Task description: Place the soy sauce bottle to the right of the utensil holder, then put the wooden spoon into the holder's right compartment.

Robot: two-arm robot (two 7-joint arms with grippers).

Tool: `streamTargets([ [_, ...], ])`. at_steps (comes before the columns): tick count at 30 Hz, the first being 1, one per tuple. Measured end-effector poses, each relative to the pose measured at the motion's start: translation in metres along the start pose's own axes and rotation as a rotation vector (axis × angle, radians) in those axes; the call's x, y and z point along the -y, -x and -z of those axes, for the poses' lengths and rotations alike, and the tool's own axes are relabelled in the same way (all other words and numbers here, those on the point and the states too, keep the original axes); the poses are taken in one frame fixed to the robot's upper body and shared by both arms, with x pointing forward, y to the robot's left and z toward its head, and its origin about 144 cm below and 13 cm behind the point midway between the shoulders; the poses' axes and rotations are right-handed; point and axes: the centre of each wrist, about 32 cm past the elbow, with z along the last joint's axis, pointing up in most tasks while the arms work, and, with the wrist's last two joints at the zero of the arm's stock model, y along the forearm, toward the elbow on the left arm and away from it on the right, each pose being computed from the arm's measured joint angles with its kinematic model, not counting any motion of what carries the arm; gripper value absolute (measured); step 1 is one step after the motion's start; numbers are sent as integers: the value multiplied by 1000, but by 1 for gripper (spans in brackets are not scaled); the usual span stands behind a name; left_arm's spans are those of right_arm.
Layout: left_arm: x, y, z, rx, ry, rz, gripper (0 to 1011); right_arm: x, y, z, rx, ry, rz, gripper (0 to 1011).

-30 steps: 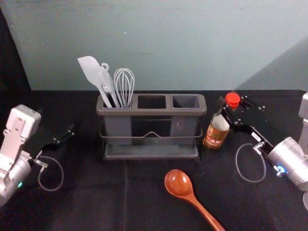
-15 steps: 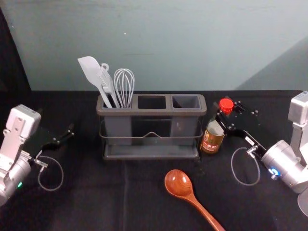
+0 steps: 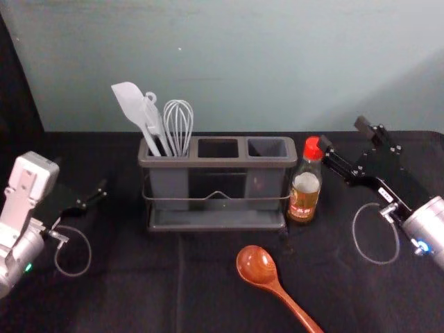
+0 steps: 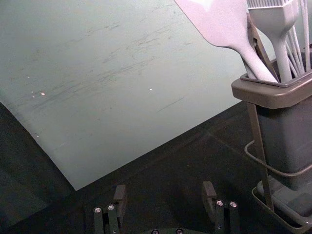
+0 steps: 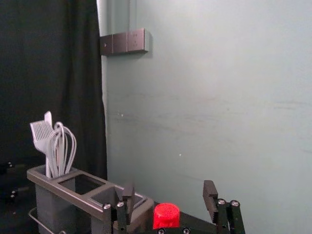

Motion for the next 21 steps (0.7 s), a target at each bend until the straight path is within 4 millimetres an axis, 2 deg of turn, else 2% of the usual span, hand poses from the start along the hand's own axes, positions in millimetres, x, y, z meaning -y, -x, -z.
streamTargets([
  [2,0,0,0,0,0,0,1012,10,7,-17,12,25,3,983],
  [6,0,0,0,0,0,0,1011,12,9,-21,14,33,0,995],
  [7,0,0,0,0,0,0,1012,20,27,-30,48,114,-42,995],
  [8,0,0,0,0,0,0,1012,20,27,-30,48,114,-42,1003],
  [10,0,0,0,0,0,0,1011,17,46,-22,81,194,-102,1003],
  [13,0,0,0,0,0,0,1011,13,54,-15,87,230,-130,1003],
  [16,0,0,0,0,0,0,1012,3,72,2,89,290,-177,1002],
  [21,0,0,0,0,0,0,1011,-3,80,14,80,312,-218,1003],
])
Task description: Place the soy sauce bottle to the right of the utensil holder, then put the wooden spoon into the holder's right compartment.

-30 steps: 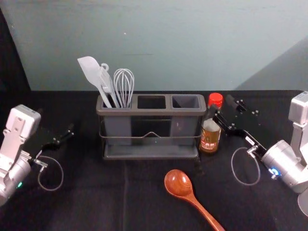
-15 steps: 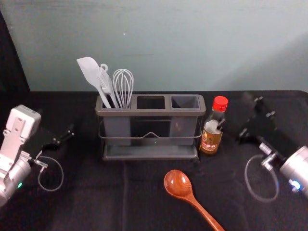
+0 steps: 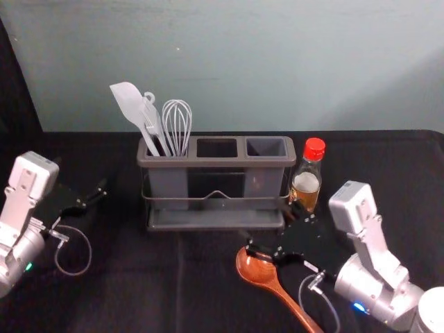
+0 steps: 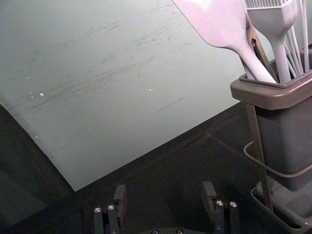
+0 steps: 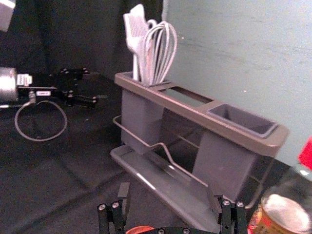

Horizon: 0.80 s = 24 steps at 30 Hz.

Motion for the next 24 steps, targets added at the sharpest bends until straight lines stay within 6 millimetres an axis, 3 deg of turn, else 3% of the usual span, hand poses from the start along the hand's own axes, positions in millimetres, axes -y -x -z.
streamTargets([
  [19,0,0,0,0,0,0,1012,0,0,-2,-1,12,6,1003],
  [24,0,0,0,0,0,0,1011,1,2,-24,-15,146,-15,1003],
])
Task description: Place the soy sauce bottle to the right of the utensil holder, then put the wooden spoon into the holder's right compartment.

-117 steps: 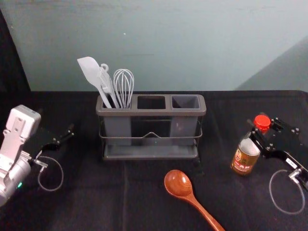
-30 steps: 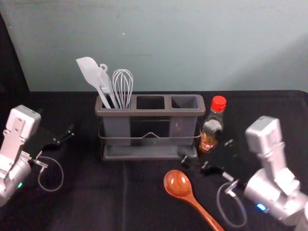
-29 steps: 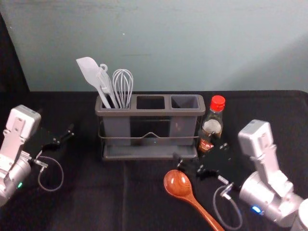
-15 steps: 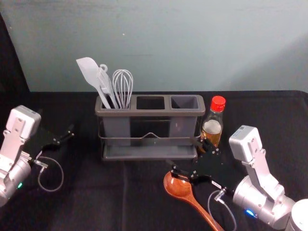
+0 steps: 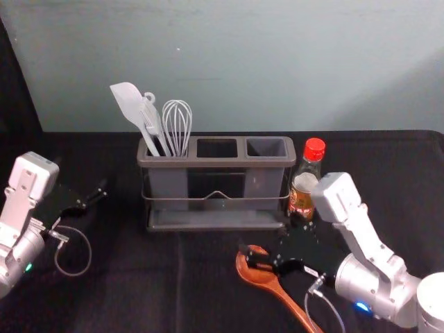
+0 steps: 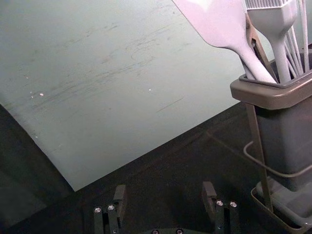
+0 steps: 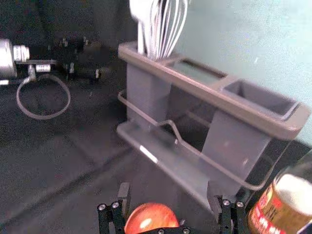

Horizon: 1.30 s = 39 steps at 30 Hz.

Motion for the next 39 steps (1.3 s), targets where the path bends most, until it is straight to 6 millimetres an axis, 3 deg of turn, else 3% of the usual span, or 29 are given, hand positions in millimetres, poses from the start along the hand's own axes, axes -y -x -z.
streamTargets([
  [3,0,0,0,0,0,0,1011,5,2,-16,-12,82,-16,1003],
  [4,0,0,0,0,0,0,1012,10,4,-32,-37,171,-34,1003],
  [5,0,0,0,0,0,0,1011,10,4,-32,-37,171,-34,1003],
  [8,0,0,0,0,0,0,1011,13,4,-59,-63,332,-72,1002],
  [13,0,0,0,0,0,0,1012,9,5,-76,-87,482,-76,1003],
  [26,0,0,0,0,0,0,1011,-27,19,-58,-144,498,19,1003],
  [39,0,0,0,0,0,0,1011,-32,23,-48,-194,467,57,1003],
])
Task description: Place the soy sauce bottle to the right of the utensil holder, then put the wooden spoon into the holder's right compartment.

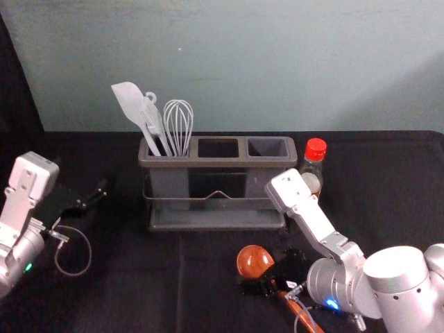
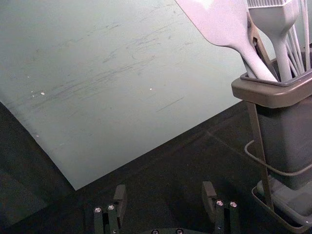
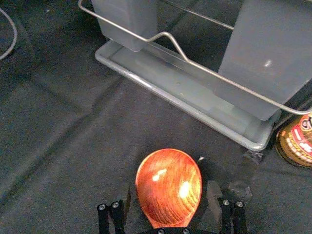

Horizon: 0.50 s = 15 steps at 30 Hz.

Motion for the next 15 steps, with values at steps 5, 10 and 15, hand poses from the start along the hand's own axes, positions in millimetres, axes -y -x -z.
streamTargets([
  [5,0,0,0,0,0,0,1011,-1,0,0,4,1,-7,1003],
  [10,0,0,0,0,0,0,1012,-4,3,0,31,-1,-4,1003],
  [15,0,0,0,0,0,0,1012,-6,5,2,39,-1,-1,1003],
])
